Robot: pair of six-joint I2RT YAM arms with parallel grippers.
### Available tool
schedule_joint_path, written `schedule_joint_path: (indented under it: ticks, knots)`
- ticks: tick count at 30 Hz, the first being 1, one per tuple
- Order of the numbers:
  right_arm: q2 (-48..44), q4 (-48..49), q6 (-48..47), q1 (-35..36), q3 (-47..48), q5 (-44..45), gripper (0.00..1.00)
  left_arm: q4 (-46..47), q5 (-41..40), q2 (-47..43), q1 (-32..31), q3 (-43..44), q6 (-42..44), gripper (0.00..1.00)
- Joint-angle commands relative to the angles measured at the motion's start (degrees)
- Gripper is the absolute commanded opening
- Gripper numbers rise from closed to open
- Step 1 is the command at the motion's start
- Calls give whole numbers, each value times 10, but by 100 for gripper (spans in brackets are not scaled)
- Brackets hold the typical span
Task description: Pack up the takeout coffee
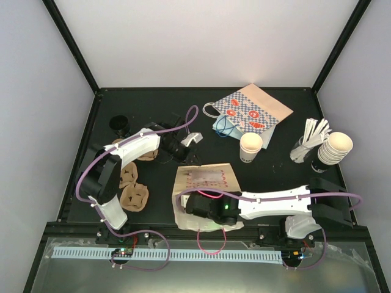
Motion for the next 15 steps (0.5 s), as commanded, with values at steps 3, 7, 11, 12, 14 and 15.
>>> schedule_joint_path:
  ticks: [3,7,11,12,14,15]
  knots:
    - [6,36,-2,27,-23,16,1,11,-2,-27,-5,-8,-3,23]
    - [20,61,-6,37,-33,-7,1,14,-1,-27,-7,-10,-5,23]
    - [45,84,-16,36,-38,-12,1,15,-1,-27,-10,-12,-6,23]
    - [49,89,-19,36,-37,-15,1,15,-1,-26,-11,-13,-6,23]
    - [58,99,-24,36,-36,-21,1,14,-1,-25,-12,-15,-7,23]
    - [61,106,-26,35,-36,-22,1,14,-1,-26,-13,-18,-7,23]
